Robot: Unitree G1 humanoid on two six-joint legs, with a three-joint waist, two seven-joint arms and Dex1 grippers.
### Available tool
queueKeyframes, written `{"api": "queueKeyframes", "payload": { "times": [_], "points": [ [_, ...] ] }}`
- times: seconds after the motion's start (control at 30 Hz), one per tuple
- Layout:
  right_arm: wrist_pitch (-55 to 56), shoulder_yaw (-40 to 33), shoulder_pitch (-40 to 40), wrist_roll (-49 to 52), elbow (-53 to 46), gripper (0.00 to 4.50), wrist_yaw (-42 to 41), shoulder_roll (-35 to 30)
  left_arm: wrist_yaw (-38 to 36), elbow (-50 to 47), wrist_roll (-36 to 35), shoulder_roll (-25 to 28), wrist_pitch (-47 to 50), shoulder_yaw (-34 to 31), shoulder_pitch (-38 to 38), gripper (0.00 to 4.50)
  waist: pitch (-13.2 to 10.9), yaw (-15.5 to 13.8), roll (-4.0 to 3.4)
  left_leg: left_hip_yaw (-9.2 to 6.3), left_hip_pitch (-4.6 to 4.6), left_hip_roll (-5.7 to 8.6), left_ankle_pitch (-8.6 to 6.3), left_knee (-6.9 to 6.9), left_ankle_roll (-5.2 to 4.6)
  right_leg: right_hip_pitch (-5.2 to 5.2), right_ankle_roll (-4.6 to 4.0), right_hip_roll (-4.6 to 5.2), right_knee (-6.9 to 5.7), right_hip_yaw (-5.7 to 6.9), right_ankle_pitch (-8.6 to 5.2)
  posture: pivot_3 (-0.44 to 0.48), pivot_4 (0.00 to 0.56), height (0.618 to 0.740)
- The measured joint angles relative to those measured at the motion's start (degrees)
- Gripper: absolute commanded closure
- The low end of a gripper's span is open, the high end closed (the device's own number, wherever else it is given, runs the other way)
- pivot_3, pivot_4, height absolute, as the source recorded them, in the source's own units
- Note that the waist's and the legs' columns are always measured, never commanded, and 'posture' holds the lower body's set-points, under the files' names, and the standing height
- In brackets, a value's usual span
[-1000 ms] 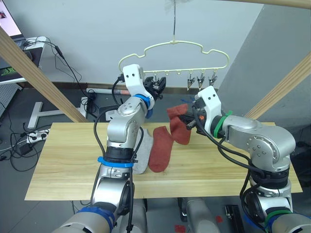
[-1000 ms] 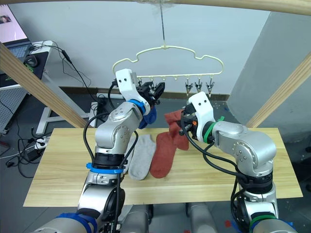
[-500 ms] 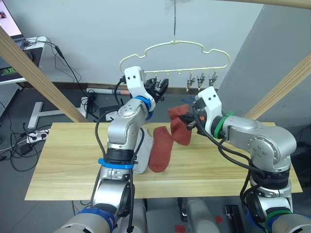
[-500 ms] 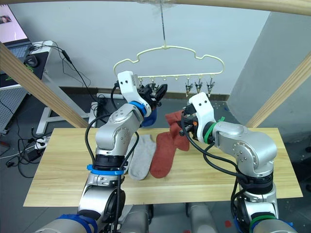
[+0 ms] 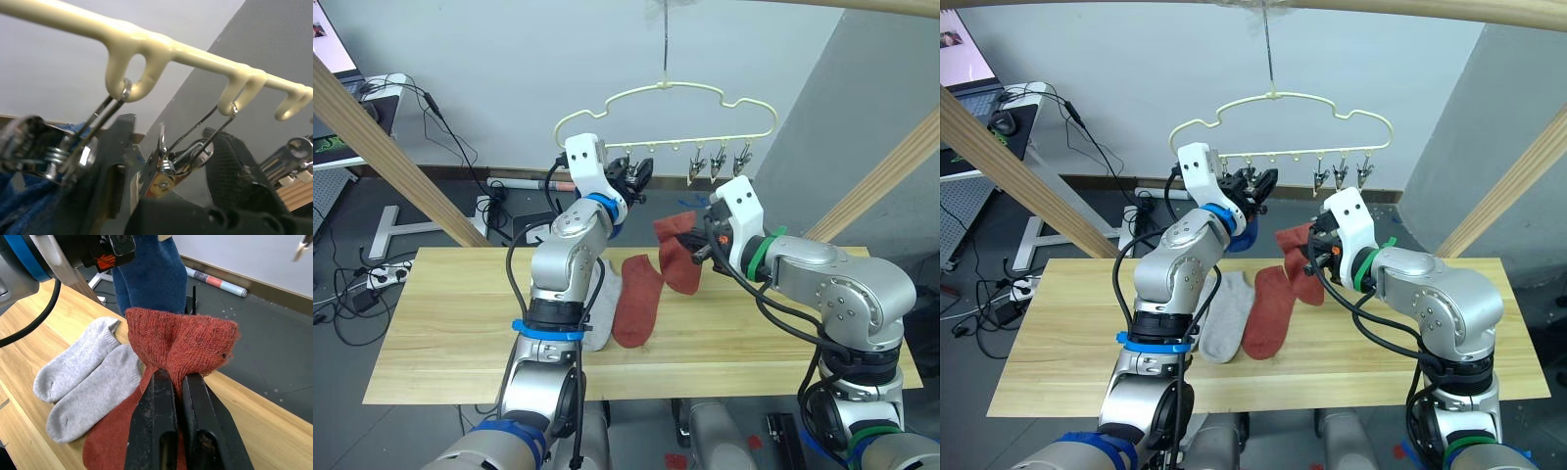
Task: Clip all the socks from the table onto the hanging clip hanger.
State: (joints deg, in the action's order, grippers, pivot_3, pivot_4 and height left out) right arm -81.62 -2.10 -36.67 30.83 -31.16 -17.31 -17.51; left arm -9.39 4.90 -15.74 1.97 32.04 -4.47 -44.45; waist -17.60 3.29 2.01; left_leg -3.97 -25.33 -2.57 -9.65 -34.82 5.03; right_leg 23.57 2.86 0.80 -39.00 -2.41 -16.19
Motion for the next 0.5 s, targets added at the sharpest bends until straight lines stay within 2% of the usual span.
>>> {"api": "queueKeyframes", "payload": {
  "times": [0.13,0.5],
  "points": [
    [0.0,0.0,0.0,0.0,0.0,4.5,0.0,0.0,0.0,0.0,0.0,0.0,-0.1,0.0,0.0,4.16,0.0,0.0,0.0,0.0,0.0,0.0,0.0,0.0,0.0,0.0,0.0,0.0,0.0,0.0,0.0,-0.092,0.287,0.74],
    [0.0,0.0,0.0,0.0,0.0,4.5,0.0,0.0,-0.1,0.0,0.1,0.6,-0.3,-0.1,0.0,4.21,0.0,0.0,0.0,0.0,0.0,0.0,0.0,0.0,0.0,0.0,0.0,0.0,0.0,0.0,0.0,-0.084,0.287,0.74]
  ]
}}
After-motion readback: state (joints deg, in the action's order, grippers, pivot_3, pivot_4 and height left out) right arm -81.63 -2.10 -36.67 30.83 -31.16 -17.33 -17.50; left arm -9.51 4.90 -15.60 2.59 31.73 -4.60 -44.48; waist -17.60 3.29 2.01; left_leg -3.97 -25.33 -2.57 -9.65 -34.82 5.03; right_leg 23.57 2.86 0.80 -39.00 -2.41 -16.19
